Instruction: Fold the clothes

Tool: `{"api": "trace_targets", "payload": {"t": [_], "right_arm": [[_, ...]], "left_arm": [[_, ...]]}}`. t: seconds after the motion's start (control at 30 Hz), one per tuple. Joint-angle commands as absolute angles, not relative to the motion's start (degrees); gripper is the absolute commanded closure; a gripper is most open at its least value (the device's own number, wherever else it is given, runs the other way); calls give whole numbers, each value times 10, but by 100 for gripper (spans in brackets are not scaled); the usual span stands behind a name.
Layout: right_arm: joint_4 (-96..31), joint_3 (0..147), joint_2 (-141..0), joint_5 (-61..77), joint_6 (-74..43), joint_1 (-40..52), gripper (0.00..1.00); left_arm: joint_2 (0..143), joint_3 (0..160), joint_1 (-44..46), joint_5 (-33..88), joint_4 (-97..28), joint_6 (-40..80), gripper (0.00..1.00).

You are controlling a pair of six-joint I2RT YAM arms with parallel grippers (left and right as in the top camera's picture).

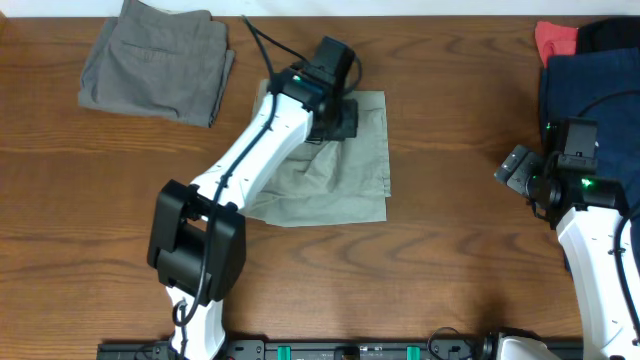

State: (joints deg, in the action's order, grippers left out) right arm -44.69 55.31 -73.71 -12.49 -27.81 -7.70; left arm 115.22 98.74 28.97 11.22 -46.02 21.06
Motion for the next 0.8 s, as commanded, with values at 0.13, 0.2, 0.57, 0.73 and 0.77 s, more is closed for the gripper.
{"api": "trace_targets", "payload": {"t": [0.13, 0.2, 0.57, 0.73, 0.77], "right_arm": [[-446, 553, -736, -135, -271, -72, 1], [-446, 553, -736, -135, -271, -72, 1], [-446, 553, -736, -135, -271, -72, 1], [-446, 553, -736, -135, -272, -72, 1], [-446, 553, -736, -135, -272, -72, 1]], "left_arm": [[1151, 987, 319, 116, -440, 218, 94], [1153, 987, 324, 116, -437, 218, 94], [1159, 987, 336, 116, -406, 244, 93], [1159, 987, 346, 116, -393, 247, 92], [1160, 987, 348, 116, -391, 249, 92]]}}
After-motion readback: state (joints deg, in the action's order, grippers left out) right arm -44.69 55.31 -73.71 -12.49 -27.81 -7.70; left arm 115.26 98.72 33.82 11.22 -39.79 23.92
